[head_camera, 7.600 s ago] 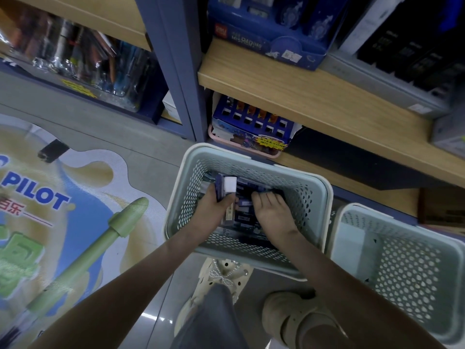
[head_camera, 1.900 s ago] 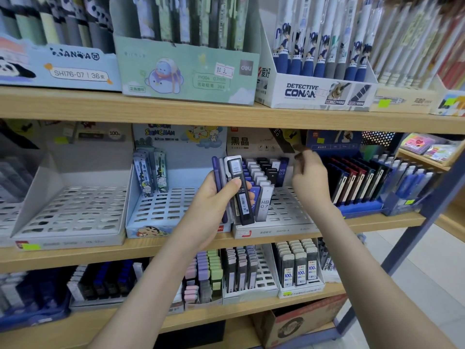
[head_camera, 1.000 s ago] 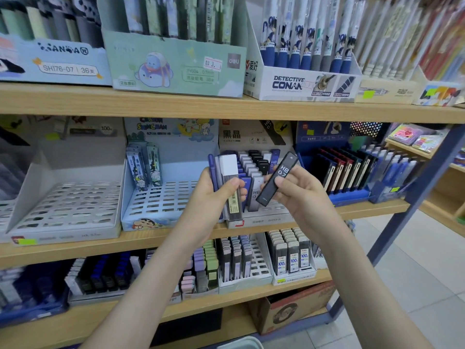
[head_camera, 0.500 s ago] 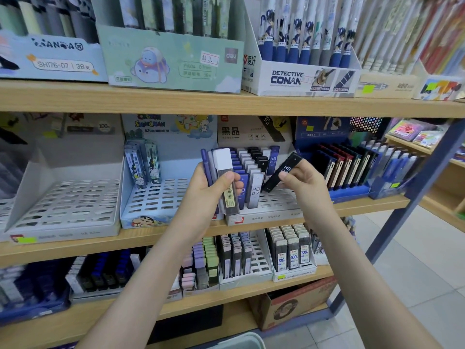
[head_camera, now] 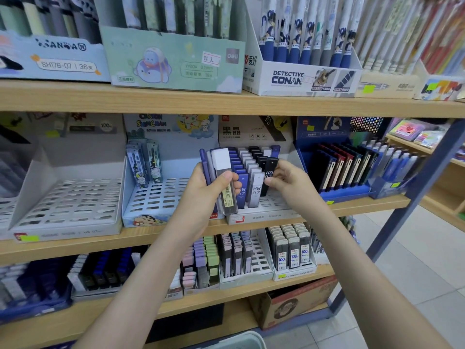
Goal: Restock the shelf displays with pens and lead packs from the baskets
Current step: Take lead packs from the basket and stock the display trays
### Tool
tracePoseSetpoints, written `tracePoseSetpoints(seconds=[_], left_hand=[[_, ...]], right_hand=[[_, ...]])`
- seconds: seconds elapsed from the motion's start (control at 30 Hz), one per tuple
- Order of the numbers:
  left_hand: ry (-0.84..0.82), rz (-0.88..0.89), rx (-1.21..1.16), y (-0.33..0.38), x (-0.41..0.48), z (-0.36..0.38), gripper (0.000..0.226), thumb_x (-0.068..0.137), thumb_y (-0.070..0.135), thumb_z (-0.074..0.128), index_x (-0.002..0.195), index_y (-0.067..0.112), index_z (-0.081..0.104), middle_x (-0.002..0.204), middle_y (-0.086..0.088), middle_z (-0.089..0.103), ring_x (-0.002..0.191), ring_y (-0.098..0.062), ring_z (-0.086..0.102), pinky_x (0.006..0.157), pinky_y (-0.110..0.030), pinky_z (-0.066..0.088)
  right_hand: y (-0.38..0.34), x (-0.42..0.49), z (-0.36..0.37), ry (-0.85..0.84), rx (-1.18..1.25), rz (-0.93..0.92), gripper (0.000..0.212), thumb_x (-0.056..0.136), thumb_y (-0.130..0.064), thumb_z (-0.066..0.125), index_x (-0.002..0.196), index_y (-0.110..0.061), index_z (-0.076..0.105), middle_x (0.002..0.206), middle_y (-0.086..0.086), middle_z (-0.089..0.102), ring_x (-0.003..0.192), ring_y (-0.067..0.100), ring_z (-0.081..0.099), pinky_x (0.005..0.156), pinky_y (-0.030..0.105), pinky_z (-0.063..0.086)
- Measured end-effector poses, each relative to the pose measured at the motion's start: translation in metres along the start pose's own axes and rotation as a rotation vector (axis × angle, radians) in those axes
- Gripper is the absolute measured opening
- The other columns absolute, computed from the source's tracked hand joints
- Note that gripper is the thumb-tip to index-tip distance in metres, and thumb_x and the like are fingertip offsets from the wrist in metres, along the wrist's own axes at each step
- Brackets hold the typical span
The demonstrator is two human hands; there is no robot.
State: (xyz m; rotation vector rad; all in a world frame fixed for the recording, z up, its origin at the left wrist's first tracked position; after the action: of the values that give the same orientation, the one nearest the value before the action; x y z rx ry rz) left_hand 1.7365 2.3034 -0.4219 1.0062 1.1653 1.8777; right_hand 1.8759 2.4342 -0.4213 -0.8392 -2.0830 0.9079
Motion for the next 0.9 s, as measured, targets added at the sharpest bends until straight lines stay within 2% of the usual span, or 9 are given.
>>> tracePoseSetpoints(seconds=[0.07, 0.13, 0.23, 0.33, 0.57, 0.8, 0.9], left_hand=[[0.000, -0.010, 0.009, -0.001, 0.000, 0.000, 0.013, 0.096, 0.008, 0.053, 0.105, 0.018, 0.054, 0.089, -0.002, 0.070, 0.076, -0.009, 0.070, 0.069, -0.024, 0.058], [-0.003, -0.014, 0.009, -0.001, -0.001, 0.001, 0.013, 0.096, 0.008, 0.053, 0.103, 0.018, 0.055, 0.087, -0.001, 0.070, 0.075, -0.009, 0.069, 0.069, -0.024, 0.058], [-0.013, -0.009, 0.008, 0.000, -0.001, 0.001, 0.012, 0.096, 0.008, 0.053, 0.102, 0.018, 0.054, 0.086, -0.001, 0.070, 0.074, -0.009, 0.069, 0.069, -0.024, 0.058], [-0.019, -0.011, 0.000, 0.000, -0.002, 0.001, 0.012, 0.097, 0.006, 0.052, 0.103, 0.016, 0.054, 0.084, -0.001, 0.069, 0.073, -0.009, 0.069, 0.067, -0.023, 0.057], [-0.029, -0.031, -0.006, -0.002, -0.002, 0.002, 0.011, 0.096, 0.007, 0.053, 0.103, 0.015, 0.054, 0.079, 0.002, 0.070, 0.073, -0.011, 0.068, 0.067, -0.025, 0.057], [-0.032, -0.032, 0.007, -0.003, -0.007, 0.004, 0.012, 0.095, 0.008, 0.054, 0.104, 0.016, 0.054, 0.082, 0.001, 0.070, 0.074, -0.011, 0.068, 0.067, -0.025, 0.057], [-0.026, -0.030, 0.013, -0.001, -0.009, 0.001, 0.012, 0.096, 0.007, 0.054, 0.102, 0.017, 0.054, 0.081, 0.001, 0.070, 0.073, -0.011, 0.068, 0.068, -0.025, 0.057]], right_hand=[[-0.005, -0.003, 0.005, 0.012, -0.025, -0.057, 0.039, 0.089, -0.002, 0.060, 0.112, -0.028, 0.044, 0.083, -0.003, 0.054, 0.081, 0.017, 0.057, 0.079, 0.032, 0.047], [-0.007, -0.008, 0.009, 0.042, -0.049, -0.113, 0.053, 0.088, 0.001, 0.059, 0.118, -0.037, 0.037, 0.086, -0.005, 0.049, 0.080, 0.021, 0.058, 0.076, 0.033, 0.049], [-0.004, -0.011, 0.009, 0.078, -0.168, -0.184, 0.053, 0.089, 0.000, 0.056, 0.128, -0.034, 0.043, 0.093, -0.008, 0.052, 0.085, 0.013, 0.055, 0.077, 0.026, 0.046], [-0.006, -0.013, 0.006, 0.120, -0.285, -0.299, 0.051, 0.092, 0.003, 0.050, 0.135, -0.024, 0.047, 0.108, -0.012, 0.048, 0.100, 0.005, 0.044, 0.083, 0.017, 0.034], [-0.006, -0.016, -0.003, 0.172, -0.420, -0.278, 0.054, 0.091, 0.009, 0.042, 0.136, -0.021, 0.048, 0.108, -0.009, 0.043, 0.101, 0.008, 0.031, 0.085, 0.017, 0.023], [-0.007, -0.016, 0.001, 0.063, -0.434, -0.236, 0.062, 0.090, 0.010, 0.040, 0.142, -0.023, 0.040, 0.136, 0.001, 0.044, 0.111, 0.009, 0.028, 0.093, 0.015, 0.019], [-0.015, -0.020, -0.002, 0.112, -0.410, -0.238, 0.061, 0.090, 0.010, 0.041, 0.143, -0.022, 0.040, 0.138, 0.002, 0.043, 0.119, 0.014, 0.029, 0.100, 0.020, 0.020]])
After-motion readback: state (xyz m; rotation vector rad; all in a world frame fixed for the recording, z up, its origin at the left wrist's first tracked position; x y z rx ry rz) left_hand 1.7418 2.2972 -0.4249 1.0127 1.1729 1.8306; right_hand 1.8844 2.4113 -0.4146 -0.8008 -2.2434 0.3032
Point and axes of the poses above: each hand's wrist, its own x-axis towards the middle knuckle, its own z-axis out of the palm, y = z × x, the point moved 6 cm from there along x, towards the middle knuckle
